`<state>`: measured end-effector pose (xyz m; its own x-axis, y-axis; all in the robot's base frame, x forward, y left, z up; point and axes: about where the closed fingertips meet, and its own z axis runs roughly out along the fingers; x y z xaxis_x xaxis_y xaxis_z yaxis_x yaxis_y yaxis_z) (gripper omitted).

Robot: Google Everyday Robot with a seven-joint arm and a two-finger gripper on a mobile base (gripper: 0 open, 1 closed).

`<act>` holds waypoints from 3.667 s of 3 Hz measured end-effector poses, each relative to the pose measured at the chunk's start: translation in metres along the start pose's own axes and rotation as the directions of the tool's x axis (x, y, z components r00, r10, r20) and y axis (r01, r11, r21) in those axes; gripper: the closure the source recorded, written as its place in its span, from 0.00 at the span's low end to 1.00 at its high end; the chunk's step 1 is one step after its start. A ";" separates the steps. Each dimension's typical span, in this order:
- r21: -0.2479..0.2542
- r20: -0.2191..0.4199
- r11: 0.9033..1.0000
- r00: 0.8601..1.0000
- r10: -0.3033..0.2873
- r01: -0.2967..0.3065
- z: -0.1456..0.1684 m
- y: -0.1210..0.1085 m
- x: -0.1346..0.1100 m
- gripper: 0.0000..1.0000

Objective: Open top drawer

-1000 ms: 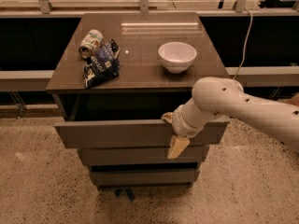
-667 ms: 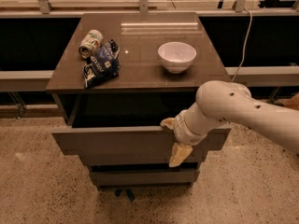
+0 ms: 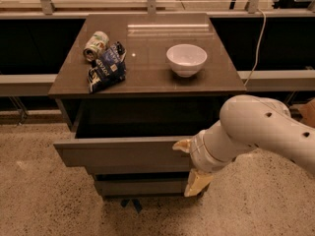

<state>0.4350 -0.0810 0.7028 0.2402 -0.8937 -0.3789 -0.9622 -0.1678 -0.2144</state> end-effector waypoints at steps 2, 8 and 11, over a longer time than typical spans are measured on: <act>0.045 -0.002 0.999 1.000 -0.006 0.006 -0.019 -0.012 0.000 0.13; -0.152 0.069 0.988 0.998 0.004 0.006 0.078 -0.089 0.017 0.30; -0.208 0.089 0.977 0.995 -0.037 0.055 0.073 -0.037 -0.003 0.46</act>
Offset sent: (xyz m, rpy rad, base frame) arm 0.0492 -0.0080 0.0357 0.0227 -0.1021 -0.0238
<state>0.4794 -0.0416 0.6458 0.2860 -0.8462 -0.4495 -0.9532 -0.2994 -0.0429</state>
